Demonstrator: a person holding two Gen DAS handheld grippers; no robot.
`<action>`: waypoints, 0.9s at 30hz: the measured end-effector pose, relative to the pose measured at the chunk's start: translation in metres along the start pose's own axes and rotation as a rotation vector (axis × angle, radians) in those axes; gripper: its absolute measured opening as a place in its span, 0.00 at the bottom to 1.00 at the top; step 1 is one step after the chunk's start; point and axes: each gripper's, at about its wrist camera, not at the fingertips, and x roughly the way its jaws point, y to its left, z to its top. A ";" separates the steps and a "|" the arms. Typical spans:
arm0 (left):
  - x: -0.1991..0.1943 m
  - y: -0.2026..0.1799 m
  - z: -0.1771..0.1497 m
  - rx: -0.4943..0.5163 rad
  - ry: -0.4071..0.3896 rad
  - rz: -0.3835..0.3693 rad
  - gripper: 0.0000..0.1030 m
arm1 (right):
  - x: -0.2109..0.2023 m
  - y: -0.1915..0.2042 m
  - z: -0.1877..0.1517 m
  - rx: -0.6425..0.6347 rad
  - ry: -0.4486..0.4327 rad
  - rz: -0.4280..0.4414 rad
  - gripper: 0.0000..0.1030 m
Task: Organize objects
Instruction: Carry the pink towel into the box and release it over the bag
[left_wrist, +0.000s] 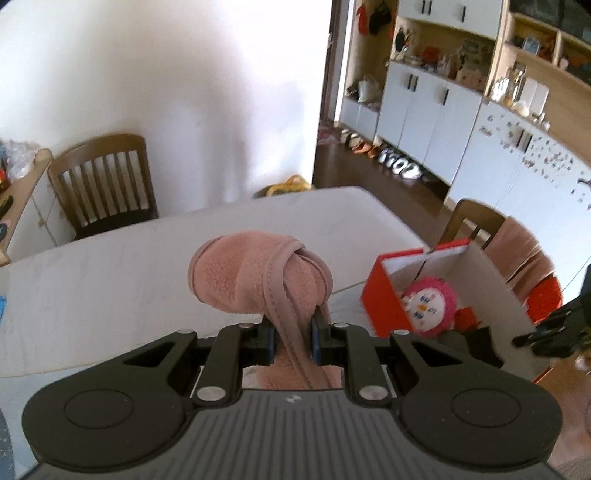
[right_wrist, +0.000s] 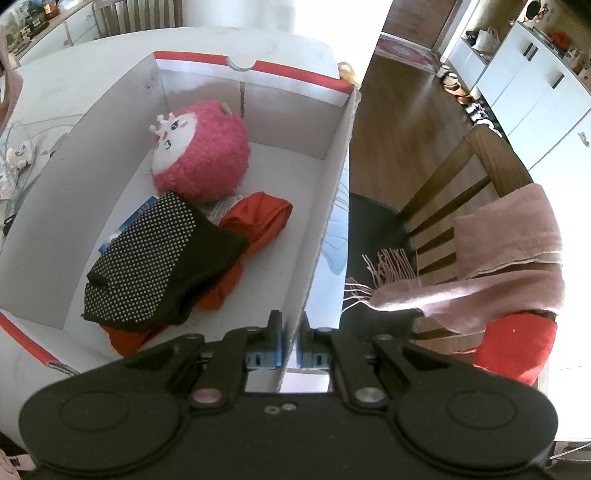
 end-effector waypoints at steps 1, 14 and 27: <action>-0.002 -0.001 0.003 -0.009 -0.008 -0.006 0.16 | 0.000 0.000 0.000 0.000 -0.001 0.001 0.05; -0.025 -0.012 0.029 -0.040 -0.113 -0.071 0.16 | 0.000 0.000 -0.001 -0.007 0.000 0.006 0.05; 0.002 -0.096 0.037 0.129 -0.040 -0.235 0.16 | 0.001 0.000 0.000 -0.010 -0.001 0.004 0.05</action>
